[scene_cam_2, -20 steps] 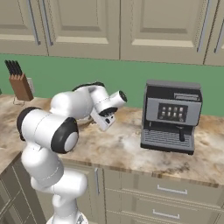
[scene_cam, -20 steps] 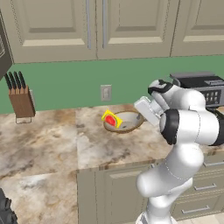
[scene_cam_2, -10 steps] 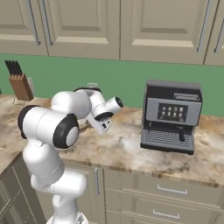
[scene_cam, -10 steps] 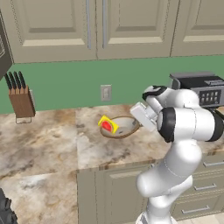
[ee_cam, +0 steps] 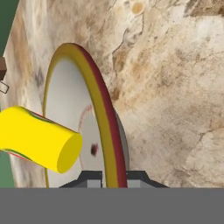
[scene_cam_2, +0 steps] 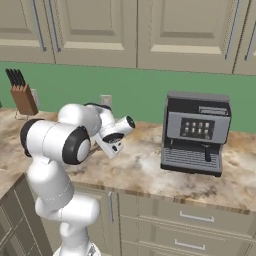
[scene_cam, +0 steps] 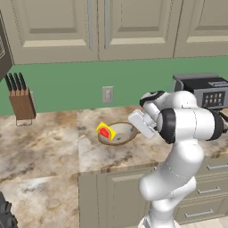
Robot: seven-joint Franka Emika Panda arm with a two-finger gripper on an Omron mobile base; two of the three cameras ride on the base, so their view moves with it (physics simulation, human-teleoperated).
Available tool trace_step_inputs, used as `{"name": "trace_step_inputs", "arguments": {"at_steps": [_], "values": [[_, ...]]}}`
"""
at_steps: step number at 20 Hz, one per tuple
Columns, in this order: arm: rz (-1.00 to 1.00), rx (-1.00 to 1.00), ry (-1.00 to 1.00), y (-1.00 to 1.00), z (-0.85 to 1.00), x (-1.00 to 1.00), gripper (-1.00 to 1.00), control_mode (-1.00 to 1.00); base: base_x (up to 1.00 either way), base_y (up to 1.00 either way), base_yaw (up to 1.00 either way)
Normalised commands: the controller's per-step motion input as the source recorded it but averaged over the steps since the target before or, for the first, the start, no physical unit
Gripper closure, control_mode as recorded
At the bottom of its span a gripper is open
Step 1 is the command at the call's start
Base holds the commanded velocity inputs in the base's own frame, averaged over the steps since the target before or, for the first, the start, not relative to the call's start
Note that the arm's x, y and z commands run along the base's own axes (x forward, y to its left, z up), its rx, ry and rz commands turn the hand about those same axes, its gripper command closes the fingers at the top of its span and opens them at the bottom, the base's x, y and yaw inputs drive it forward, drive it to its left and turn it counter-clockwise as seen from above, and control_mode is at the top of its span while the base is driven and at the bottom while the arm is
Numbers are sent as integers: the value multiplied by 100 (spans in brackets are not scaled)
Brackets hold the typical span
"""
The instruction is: Place the cup inside the bowl on the dining table and move the bowl to any counter.
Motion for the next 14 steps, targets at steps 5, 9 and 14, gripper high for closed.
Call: {"name": "trace_step_inputs", "arguments": {"at_steps": [5, 9, 14], "values": [[0, 0, -1, 16, -22, 5, 100, -100, 0, 0, 0], [0, 0, 0, 14, -31, 4, 100, -100, 0, 0, 0], [0, 0, 0, 12, -29, 3, 100, -100, 0, 0, 0]]}}
